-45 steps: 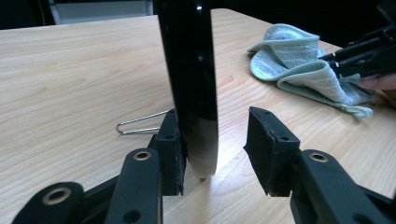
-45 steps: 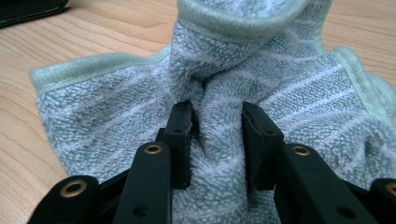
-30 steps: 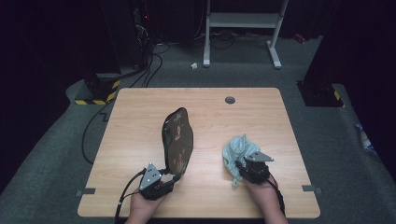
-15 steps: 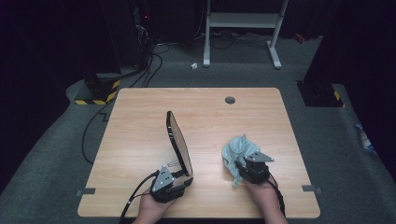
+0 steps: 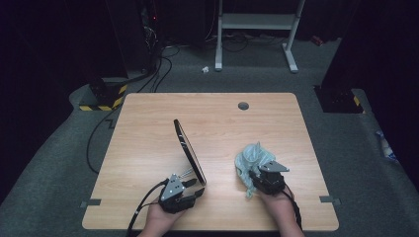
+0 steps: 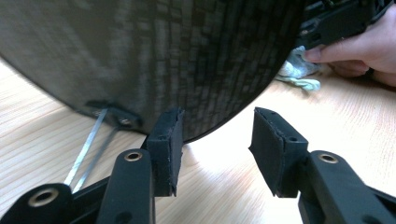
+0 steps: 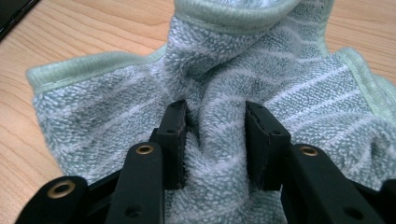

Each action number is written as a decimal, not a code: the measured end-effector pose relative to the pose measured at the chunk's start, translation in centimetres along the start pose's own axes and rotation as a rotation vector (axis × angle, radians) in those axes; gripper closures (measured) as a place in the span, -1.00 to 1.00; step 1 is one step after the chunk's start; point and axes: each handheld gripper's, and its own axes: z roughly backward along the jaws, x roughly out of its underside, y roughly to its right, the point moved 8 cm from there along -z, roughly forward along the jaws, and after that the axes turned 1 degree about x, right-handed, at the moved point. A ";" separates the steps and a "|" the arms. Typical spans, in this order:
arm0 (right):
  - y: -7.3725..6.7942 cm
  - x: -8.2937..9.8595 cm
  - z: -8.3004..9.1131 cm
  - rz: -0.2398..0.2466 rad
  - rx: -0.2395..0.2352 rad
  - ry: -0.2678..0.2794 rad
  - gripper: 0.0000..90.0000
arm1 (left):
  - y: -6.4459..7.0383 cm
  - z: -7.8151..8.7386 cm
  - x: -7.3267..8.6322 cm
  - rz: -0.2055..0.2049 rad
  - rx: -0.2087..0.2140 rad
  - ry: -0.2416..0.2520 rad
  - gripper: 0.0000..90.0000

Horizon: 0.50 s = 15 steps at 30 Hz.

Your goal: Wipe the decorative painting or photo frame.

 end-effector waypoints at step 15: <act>0.0 0.0 0.0 0.005 0.007 0.003 0.37 | -6.7 -0.3 2.4 0.055 -0.164 -0.094 0.37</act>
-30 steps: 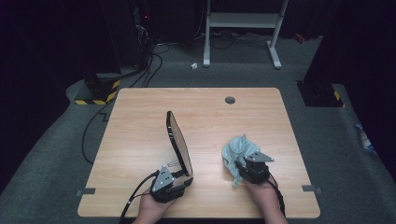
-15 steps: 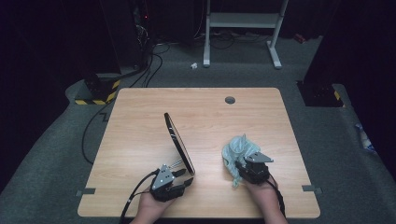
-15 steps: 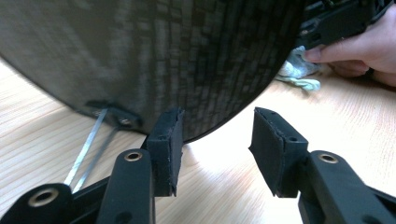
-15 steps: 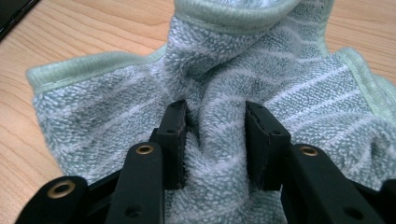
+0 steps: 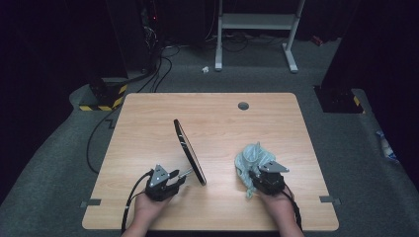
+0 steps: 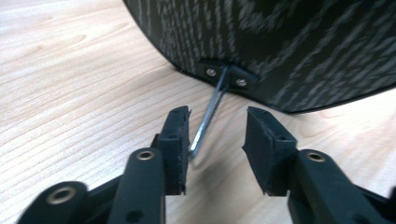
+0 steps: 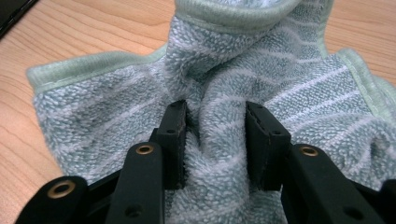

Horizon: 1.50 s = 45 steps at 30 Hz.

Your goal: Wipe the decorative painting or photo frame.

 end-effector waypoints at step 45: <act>-0.1 0.1 0.9 -0.002 0.017 -0.013 0.62 | -0.3 -1.6 0.4 -0.062 -0.036 -0.144 0.77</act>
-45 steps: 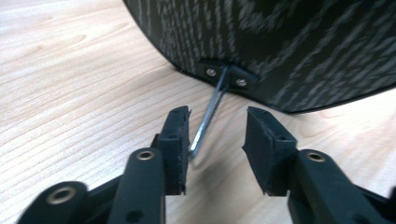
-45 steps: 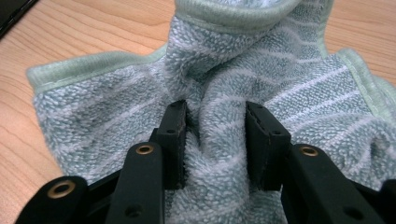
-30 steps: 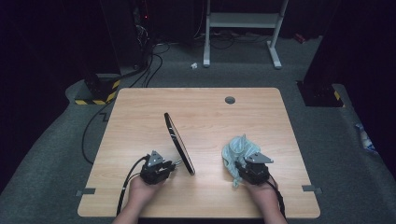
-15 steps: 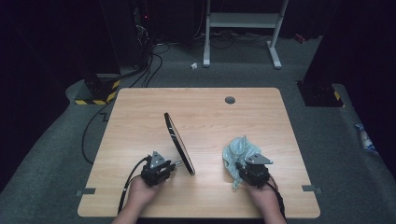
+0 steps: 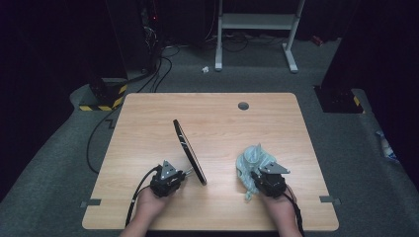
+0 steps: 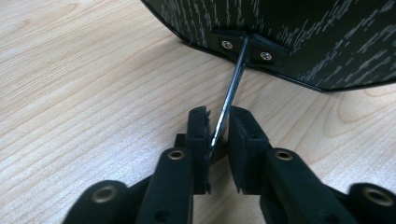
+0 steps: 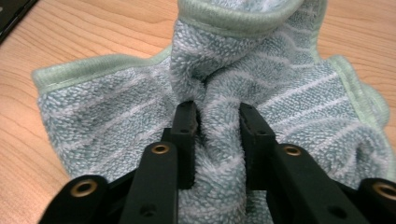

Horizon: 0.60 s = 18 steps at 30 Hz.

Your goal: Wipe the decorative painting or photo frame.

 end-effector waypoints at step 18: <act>-1.8 -4.9 5.1 -0.009 -0.067 0.247 0.67 | 0.3 0.0 0.0 -0.021 -0.003 0.000 0.85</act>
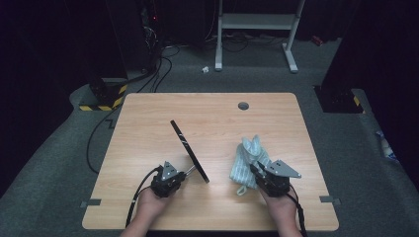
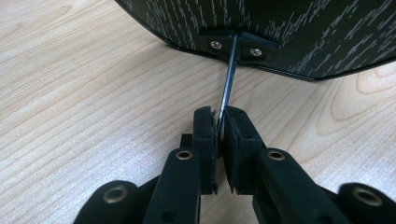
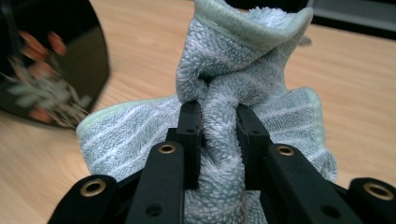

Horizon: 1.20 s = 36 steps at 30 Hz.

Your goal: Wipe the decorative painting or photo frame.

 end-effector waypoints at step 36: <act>-15.1 -17.7 0.2 0.222 -0.256 0.315 0.65 | 1.0 -0.6 -0.5 0.038 0.021 0.004 0.97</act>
